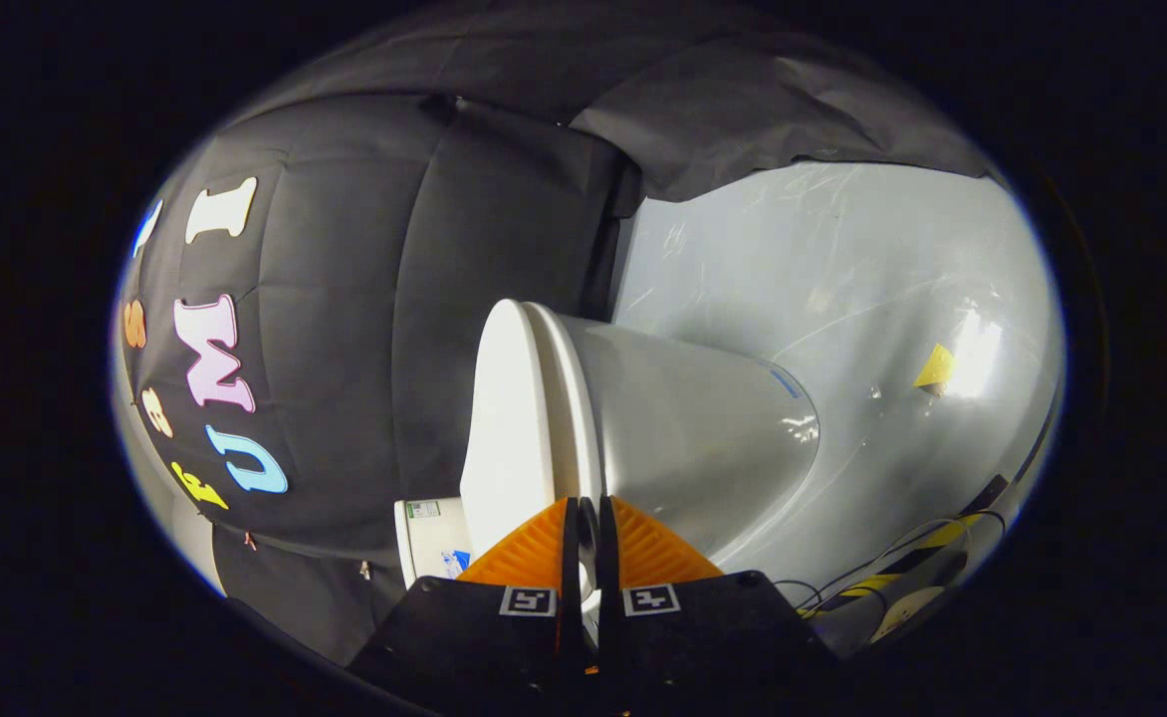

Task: Open the toilet lid.

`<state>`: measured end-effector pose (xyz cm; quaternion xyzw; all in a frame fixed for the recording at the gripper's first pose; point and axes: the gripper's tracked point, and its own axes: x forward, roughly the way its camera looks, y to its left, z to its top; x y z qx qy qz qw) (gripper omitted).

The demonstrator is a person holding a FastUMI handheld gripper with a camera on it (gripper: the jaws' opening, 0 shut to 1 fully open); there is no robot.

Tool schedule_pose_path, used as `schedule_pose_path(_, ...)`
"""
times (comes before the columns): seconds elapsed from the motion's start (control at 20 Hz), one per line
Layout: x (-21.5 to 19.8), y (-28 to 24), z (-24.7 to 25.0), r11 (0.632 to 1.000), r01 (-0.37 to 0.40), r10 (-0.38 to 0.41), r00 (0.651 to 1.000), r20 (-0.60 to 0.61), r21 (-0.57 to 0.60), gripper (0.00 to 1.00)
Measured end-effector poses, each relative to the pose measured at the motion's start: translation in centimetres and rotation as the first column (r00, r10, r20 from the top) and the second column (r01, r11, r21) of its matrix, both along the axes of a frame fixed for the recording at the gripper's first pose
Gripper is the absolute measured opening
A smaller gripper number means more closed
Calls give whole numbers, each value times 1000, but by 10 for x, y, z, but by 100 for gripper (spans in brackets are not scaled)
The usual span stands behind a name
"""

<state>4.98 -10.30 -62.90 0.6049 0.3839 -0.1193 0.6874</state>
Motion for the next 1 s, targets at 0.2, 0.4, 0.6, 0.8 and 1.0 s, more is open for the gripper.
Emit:
schedule_pose_path(0.2,7,0,18,998,-28,29,999,23,-65,9)
schedule_pose_path(0.4,12,1,44,993,-14,20,999,46,-120,7)
schedule_pose_path(0.6,21,10,79,970,-52,62,998,32,-239,6)
schedule_pose_path(0.8,35,22,127,936,-79,104,993,55,-344,6)
schedule_pose_path(1.0,51,48,181,881,-109,169,981,91,-460,5)
